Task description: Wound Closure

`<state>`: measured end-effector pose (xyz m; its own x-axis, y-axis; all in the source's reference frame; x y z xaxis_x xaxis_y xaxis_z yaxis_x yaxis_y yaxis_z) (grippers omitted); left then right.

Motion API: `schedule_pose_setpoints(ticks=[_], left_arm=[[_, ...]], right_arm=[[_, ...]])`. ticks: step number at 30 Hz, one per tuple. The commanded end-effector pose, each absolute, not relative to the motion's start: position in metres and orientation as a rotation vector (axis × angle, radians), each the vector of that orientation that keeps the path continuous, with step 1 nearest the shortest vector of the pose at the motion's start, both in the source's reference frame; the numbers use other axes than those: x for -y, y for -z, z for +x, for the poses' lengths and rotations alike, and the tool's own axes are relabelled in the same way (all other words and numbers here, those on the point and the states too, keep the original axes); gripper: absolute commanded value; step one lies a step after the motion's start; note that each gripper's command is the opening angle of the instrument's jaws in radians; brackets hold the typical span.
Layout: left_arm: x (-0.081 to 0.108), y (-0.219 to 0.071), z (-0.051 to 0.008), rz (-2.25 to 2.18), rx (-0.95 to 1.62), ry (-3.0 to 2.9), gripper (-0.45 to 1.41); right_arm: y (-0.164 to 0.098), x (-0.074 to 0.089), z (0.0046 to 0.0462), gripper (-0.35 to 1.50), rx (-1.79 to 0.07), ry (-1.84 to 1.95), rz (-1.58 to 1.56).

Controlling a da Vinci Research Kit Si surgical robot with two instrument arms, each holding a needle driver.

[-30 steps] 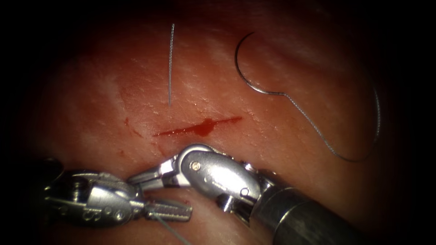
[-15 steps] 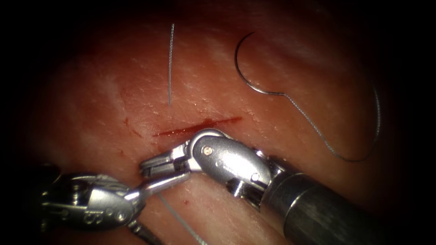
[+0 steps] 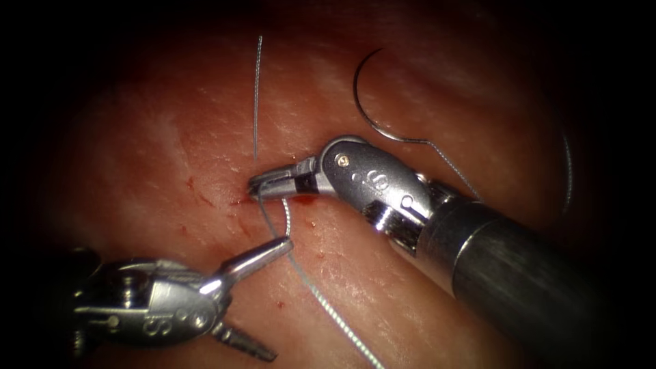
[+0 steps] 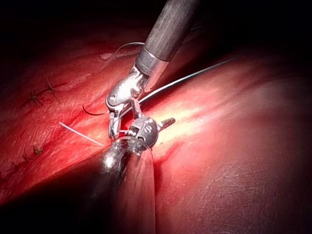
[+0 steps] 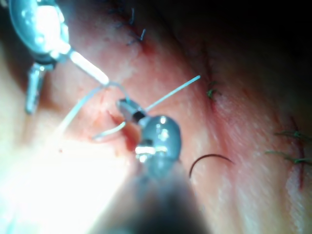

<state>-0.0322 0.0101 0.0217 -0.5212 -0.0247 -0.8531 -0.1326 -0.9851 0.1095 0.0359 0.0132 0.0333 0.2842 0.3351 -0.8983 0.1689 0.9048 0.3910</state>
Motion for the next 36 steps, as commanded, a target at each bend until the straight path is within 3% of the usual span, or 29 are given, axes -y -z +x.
schedule_pose_setpoints(ticks=[1, 19, 31, 36], left_arm=[[-0.0103, -0.0224, -0.0327, -1.508, -0.254, -2.677, 0.74], [-0.0109, -0.0217, -0.0362, -1.500, -0.443, -2.646, 0.67], [-0.0105, -0.0215, -0.0374, -1.502, -0.481, -2.669, 0.17], [-0.0103, -0.0220, -0.0375, -1.505, -0.481, -2.673, 0.15]], right_arm=[[-0.0338, -0.0142, 0.0368, -0.35, -1.290, -0.110, 0.453], [-0.0374, -0.0150, 0.0386, -0.35, -1.143, -0.104, 0.483], [-0.0379, -0.0153, 0.0385, -0.35, -1.131, -0.116, 0.496], [-0.0378, -0.0153, 0.0386, -0.35, -1.132, -0.121, 0.502]])
